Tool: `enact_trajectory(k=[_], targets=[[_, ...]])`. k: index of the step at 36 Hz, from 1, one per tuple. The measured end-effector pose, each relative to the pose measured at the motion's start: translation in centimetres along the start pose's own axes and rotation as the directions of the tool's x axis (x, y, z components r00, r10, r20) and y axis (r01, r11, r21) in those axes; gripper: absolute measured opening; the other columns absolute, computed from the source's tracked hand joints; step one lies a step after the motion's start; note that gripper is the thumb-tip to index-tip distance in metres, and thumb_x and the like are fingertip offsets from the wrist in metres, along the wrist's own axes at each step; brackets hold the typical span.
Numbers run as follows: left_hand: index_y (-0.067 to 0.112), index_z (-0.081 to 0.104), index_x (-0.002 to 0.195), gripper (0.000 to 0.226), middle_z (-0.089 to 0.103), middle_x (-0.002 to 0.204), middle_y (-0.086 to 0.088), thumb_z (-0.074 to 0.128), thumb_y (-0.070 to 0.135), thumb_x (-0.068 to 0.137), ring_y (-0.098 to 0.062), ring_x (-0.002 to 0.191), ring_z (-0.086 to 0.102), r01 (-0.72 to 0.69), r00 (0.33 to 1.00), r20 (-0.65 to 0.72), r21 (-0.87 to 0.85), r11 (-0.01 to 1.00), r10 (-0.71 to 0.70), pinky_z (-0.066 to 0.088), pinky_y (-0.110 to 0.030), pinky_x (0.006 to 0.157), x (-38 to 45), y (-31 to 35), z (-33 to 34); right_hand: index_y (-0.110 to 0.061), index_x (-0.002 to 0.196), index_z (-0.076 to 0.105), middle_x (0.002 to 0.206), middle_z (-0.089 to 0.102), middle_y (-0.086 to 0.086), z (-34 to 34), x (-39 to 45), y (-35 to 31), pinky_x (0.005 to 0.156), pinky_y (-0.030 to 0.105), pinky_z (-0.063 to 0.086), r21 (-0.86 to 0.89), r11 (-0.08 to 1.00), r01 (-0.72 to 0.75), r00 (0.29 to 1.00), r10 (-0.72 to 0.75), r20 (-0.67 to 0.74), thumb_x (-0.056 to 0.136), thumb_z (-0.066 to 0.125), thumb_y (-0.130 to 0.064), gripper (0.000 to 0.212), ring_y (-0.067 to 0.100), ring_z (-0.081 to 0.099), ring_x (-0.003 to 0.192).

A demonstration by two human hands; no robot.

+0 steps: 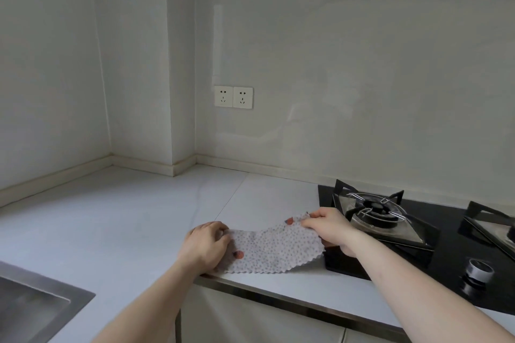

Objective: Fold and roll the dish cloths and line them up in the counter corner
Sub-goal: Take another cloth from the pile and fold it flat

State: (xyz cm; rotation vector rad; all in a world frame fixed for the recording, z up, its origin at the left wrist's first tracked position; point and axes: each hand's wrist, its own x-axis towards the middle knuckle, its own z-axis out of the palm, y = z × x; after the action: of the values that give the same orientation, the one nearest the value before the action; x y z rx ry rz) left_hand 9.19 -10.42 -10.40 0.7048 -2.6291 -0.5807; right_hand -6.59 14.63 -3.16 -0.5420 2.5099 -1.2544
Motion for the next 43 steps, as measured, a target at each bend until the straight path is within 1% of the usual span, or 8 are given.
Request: enact_trajectory(k=[9,16,22,25,29,32,35,43], targets=[[0.032,0.065,0.118,0.029,0.068,0.128,0.008,0.046,0.027,0.096,-0.019,0.122,0.059,0.079,0.997,0.014,-0.179,0.981,-0.078,0.045,-0.031,0.103,0.2,-0.5,-0.3,-0.004,0.108,0.068,0.086,0.068,0.008,3.6,-1.2,-5.6,0.052,0.024,0.054,0.179,0.984,-0.017,0.992,-0.006,0.122,0.087,0.072,-0.014,0.024,0.017,0.064,0.064],[0.030,0.063,0.127,0.036,0.067,0.130,0.011,0.045,0.021,0.097,-0.016,0.122,0.060,0.081,0.996,-0.021,-0.245,0.966,-0.089,0.044,-0.029,0.106,0.3,-0.6,-0.4,-0.006,0.101,0.069,0.100,0.063,0.008,9.1,-1.5,-7.3,0.053,0.027,0.058,0.192,0.981,0.012,0.994,-0.034,0.107,0.083,0.076,-0.014,0.021,0.021,0.066,0.081],[0.031,0.063,0.122,0.031,0.070,0.123,0.011,0.044,0.024,0.099,-0.017,0.121,0.060,0.104,0.993,-0.028,-0.318,0.942,-0.118,0.044,-0.031,0.103,0.4,-0.9,-0.4,-0.013,0.097,0.067,0.087,0.073,0.008,12.1,-1.9,-7.8,0.057,0.029,0.061,0.107,0.994,0.006,0.980,-0.027,0.196,0.086,0.071,-0.018,0.012,0.017,0.071,0.060],[0.033,0.063,0.121,0.029,0.071,0.121,0.013,0.044,0.032,0.100,-0.016,0.120,0.060,0.114,0.992,-0.018,-0.332,0.936,-0.127,0.044,-0.031,0.102,0.4,-0.8,-0.5,-0.014,0.092,0.070,0.083,0.074,0.004,11.9,-1.5,-7.5,0.050,0.024,0.055,0.091,0.995,0.050,0.992,-0.061,0.114,0.085,0.067,-0.014,0.008,0.016,0.072,0.060],[0.035,0.062,0.124,0.034,0.070,0.115,0.016,0.051,0.041,0.092,-0.013,0.114,0.061,0.128,0.991,0.001,-0.311,0.942,-0.135,0.044,-0.029,0.100,0.3,-0.4,-0.8,-0.027,0.094,0.066,0.097,0.072,-0.005,10.4,0.5,-5.3,0.084,0.026,0.053,-0.104,0.984,0.142,0.982,-0.154,-0.111,0.082,0.069,-0.027,0.012,0.017,0.070,0.095],[0.039,0.059,0.124,0.045,0.071,0.101,0.024,0.052,0.048,0.080,-0.009,0.111,0.061,0.122,0.993,0.034,-0.277,0.953,-0.117,0.044,-0.032,0.103,0.2,-0.4,-0.9,-0.024,0.122,0.058,0.117,0.064,-0.003,9.7,1.0,-2.7,0.096,0.028,0.045,-0.183,0.980,0.075,0.997,-0.074,0.011,0.087,0.070,-0.043,0.041,0.016,0.060,0.111],[0.040,0.061,0.124,0.047,0.070,0.094,0.023,0.055,0.047,0.078,-0.011,0.110,0.060,0.113,0.994,0.036,-0.253,0.961,-0.108,0.045,-0.033,0.104,0.4,-0.6,-0.7,-0.017,0.133,0.058,0.131,0.063,0.001,9.6,1.3,-1.1,0.109,0.035,0.044,-0.075,0.997,0.024,0.996,-0.018,0.085,0.088,0.071,-0.045,0.054,0.019,0.058,0.120],[0.035,0.072,0.089,0.019,0.071,0.084,0.016,0.058,0.046,0.084,-0.014,0.095,0.060,0.114,0.993,0.055,-0.203,0.972,-0.105,0.045,-0.028,0.095,0.1,0.0,-0.8,-0.020,0.102,0.072,0.108,0.073,-0.002,9.8,1.1,-1.2,0.102,0.037,0.051,-0.052,0.998,0.031,0.982,-0.021,0.189,0.081,0.076,-0.034,0.026,0.014,0.066,0.103]])
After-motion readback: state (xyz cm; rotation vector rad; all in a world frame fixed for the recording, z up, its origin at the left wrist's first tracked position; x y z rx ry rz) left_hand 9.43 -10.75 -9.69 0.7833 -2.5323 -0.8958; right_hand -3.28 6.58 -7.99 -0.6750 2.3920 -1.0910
